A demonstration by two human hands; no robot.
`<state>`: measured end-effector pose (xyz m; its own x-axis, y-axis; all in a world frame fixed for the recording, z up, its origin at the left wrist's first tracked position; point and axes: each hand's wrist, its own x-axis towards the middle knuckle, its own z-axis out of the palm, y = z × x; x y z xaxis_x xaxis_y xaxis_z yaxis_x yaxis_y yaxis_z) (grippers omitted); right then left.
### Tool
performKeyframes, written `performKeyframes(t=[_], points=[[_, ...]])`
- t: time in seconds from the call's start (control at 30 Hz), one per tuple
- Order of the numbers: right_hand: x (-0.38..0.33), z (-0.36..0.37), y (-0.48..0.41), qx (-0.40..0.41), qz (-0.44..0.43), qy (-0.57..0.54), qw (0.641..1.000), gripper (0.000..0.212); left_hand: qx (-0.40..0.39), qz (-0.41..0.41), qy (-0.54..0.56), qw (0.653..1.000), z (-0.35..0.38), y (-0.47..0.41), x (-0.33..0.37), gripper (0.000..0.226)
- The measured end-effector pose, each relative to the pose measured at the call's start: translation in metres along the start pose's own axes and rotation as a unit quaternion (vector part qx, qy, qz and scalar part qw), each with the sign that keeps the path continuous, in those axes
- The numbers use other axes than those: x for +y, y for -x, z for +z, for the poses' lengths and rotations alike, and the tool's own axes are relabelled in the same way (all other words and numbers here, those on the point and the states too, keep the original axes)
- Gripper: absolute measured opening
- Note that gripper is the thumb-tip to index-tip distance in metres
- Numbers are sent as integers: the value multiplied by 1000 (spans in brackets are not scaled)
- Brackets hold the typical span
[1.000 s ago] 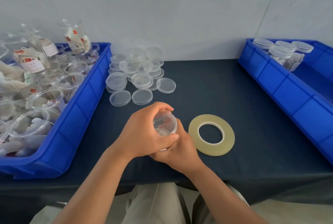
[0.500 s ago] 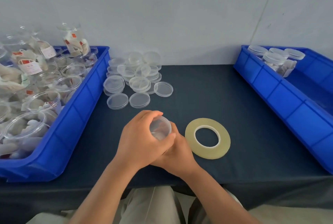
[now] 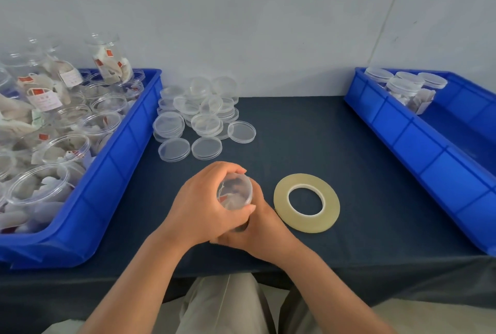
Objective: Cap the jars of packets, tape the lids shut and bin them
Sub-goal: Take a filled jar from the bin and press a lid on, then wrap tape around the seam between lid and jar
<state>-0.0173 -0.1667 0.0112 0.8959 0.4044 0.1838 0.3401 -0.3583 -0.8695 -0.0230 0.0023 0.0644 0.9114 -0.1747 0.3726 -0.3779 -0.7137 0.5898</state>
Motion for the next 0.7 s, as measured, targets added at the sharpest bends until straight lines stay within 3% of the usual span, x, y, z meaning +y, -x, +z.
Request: performKeyframes(t=[0.07,0.13,0.23,0.3,0.4,0.6,0.7], points=[[4,-22,10,-27,2,96,995,114,-7,2,11,1000,-1,0,1,64],[14,-51,24,4,16,256,967,109,-9,-4,30,999,0,1,2,66],[24,-90,41,-17,120,382,916,97,-9,-12,63,998,1,2,2,68],[31,-102,49,-59,130,442,885,76,-8,-16,85,996,2,2,2,69],[35,-108,59,-27,95,437,894,50,-9,-12,77,997,3,3,-1,74],[28,-111,65,50,116,292,948,34,-25,5,65,998,1,-1,-2,73],[20,-113,63,90,71,198,973,26,-46,1,44,998,-2,0,-1,70]])
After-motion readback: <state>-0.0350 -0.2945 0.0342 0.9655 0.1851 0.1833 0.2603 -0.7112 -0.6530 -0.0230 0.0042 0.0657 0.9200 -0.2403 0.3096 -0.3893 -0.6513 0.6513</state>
